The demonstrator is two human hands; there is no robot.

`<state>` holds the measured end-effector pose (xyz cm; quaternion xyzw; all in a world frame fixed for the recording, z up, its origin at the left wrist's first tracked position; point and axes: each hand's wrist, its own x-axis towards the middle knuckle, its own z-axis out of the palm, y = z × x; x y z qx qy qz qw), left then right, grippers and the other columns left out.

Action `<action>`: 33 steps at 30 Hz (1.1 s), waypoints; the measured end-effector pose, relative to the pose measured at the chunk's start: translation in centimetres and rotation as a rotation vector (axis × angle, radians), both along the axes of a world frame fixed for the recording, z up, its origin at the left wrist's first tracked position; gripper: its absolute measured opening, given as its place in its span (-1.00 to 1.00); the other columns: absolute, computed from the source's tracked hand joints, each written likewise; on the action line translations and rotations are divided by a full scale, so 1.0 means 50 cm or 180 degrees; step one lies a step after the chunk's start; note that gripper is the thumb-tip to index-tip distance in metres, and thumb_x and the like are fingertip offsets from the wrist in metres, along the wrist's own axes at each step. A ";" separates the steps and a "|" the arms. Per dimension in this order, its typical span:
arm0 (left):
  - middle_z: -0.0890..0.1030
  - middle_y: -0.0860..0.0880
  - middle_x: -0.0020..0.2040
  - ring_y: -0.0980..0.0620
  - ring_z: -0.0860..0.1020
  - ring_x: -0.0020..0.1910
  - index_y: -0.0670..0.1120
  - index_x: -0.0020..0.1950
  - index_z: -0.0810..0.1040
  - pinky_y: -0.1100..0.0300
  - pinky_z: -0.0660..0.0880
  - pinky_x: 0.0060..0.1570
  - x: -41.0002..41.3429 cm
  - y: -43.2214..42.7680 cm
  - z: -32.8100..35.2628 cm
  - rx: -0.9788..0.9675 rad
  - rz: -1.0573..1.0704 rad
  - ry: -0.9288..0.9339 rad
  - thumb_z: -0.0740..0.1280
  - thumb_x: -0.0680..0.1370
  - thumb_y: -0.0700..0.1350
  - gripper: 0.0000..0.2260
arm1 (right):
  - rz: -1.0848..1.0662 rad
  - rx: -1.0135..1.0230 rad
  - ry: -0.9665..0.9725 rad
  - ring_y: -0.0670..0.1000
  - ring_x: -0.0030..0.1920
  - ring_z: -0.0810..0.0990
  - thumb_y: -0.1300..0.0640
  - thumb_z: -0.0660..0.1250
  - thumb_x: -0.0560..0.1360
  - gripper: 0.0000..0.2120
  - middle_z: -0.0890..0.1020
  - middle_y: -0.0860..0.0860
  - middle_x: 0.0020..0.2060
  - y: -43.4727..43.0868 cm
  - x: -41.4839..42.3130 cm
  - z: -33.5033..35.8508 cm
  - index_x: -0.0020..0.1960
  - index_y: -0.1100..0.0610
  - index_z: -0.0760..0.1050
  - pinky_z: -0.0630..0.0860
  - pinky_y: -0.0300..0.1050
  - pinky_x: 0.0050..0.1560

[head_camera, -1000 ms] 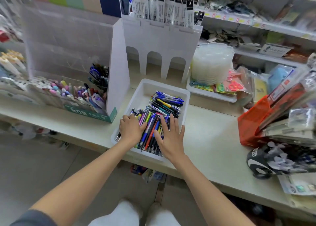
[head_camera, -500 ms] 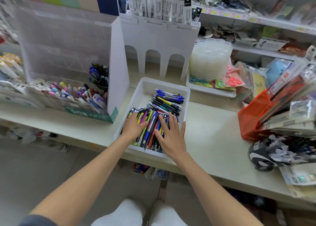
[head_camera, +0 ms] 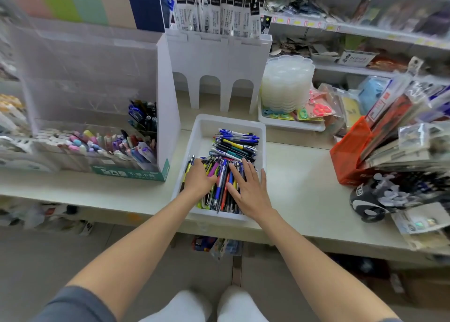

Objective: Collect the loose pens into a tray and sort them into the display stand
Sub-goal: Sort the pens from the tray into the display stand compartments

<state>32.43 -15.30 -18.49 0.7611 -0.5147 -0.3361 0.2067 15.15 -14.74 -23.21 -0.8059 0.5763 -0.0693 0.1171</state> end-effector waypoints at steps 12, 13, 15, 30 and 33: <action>0.55 -0.20 -0.02 -0.09 0.47 -0.12 -0.24 0.16 0.48 0.11 0.36 -0.18 0.045 -0.020 -0.023 -0.0053 0.0259 0.0566 0.37 0.57 -0.11 -0.74 | -0.0249 0.0113 -0.0270 -0.03 0.58 -0.21 -0.25 -0.06 0.64 -0.44 -0.14 -0.04 0.60 0.013 0.026 0.005 0.59 -0.18 -0.09 -0.19 0.07 0.56; 0.55 -0.17 -0.05 -0.08 0.48 -0.14 -0.24 0.14 0.49 0.10 0.36 -0.21 0.049 -0.019 -0.018 -0.0074 0.0319 0.0592 0.37 0.57 -0.11 -0.76 | -0.0233 0.0097 -0.0293 -0.03 0.58 -0.21 -0.26 -0.06 0.64 -0.44 -0.14 -0.03 0.60 0.017 0.028 0.004 0.59 -0.18 -0.09 -0.15 0.09 0.56; 0.61 -0.11 -0.07 -0.09 0.55 -0.12 -0.20 0.11 0.51 0.10 0.40 -0.22 0.058 -0.026 -0.015 -0.0208 0.0412 0.0718 0.37 0.57 -0.10 -0.79 | -0.0202 0.0048 -0.0337 -0.01 0.58 -0.17 -0.26 -0.05 0.64 -0.44 -0.12 -0.03 0.60 0.020 0.031 0.004 0.59 -0.17 -0.07 -0.11 0.09 0.56; 0.73 -0.13 -0.17 -0.01 0.70 -0.14 -0.27 0.06 0.63 0.22 0.62 -0.16 0.132 0.013 0.183 -0.0650 0.0657 0.2979 0.47 0.51 -0.20 -0.82 | 0.0042 0.0146 -0.2338 0.01 -0.06 0.60 0.17 0.17 0.65 -0.61 0.64 0.08 0.09 -0.057 0.151 0.269 0.47 0.08 0.35 0.57 -0.03 -0.01; 0.71 -0.15 -0.19 -0.05 0.70 -0.14 -0.26 0.03 0.64 0.13 0.60 -0.10 0.179 0.021 0.225 -0.1035 0.0488 0.2808 0.49 0.49 -0.20 -0.82 | 0.0278 0.0246 -0.2797 0.02 -0.05 0.63 0.18 0.20 0.64 -0.62 0.64 0.04 -0.03 -0.067 0.222 0.328 0.44 0.11 0.38 0.59 -0.05 0.01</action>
